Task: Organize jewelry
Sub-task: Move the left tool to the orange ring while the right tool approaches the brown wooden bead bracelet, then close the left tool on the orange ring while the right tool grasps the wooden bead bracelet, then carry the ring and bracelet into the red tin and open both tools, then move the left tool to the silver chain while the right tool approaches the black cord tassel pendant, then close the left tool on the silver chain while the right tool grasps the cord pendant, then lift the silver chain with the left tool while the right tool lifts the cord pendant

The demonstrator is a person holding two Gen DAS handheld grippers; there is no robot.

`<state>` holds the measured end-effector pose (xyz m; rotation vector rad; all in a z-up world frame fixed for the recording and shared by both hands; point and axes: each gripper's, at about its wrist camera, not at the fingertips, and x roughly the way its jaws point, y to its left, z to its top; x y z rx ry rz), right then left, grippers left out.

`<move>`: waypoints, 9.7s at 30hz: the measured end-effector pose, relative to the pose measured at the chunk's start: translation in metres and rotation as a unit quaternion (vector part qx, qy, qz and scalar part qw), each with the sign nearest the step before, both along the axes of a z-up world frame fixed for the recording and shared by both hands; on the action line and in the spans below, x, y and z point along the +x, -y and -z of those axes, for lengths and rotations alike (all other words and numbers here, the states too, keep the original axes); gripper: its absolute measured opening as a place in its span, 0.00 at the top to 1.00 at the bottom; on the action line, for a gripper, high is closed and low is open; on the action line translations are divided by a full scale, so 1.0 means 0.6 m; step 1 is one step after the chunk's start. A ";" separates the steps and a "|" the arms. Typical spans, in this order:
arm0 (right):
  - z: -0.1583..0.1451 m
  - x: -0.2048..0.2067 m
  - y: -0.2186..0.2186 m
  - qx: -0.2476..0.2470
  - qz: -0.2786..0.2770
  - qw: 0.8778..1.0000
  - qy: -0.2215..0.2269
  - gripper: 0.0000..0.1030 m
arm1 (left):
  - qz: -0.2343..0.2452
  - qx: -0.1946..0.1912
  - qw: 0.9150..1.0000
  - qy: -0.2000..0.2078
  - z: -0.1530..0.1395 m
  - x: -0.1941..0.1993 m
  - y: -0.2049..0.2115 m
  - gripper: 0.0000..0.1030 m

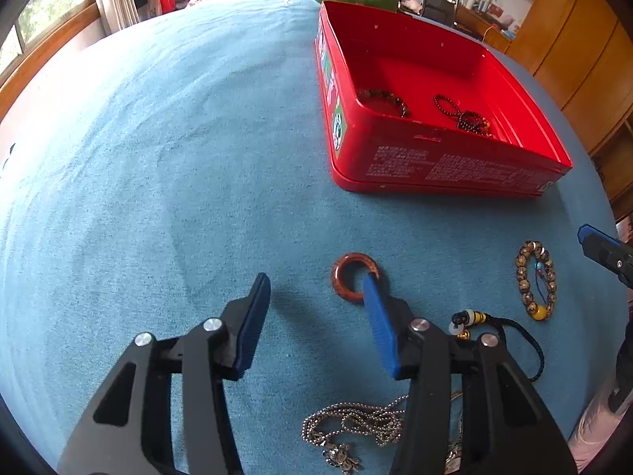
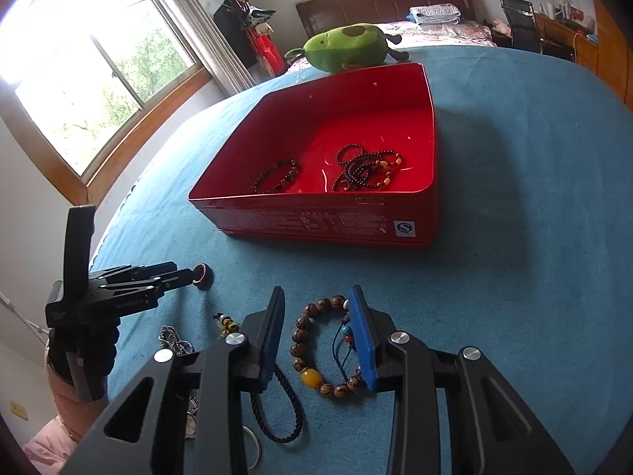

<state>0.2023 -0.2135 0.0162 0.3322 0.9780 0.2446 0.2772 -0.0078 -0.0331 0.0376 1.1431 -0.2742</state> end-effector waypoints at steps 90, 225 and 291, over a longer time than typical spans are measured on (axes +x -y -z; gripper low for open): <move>-0.119 -0.006 0.044 0.011 -0.002 0.998 0.061 0.89 | 0.027 -0.074 0.992 0.100 -0.164 -0.040 0.010 0.94; 0.074 0.022 -0.205 -0.088 -0.164 0.981 -0.051 0.76 | -0.034 0.022 0.999 0.017 0.010 -0.169 -0.033 0.78; -0.088 -0.003 -0.048 0.014 -0.072 0.996 0.045 0.93 | 0.009 -0.081 0.988 0.127 -0.168 -0.148 -0.027 0.86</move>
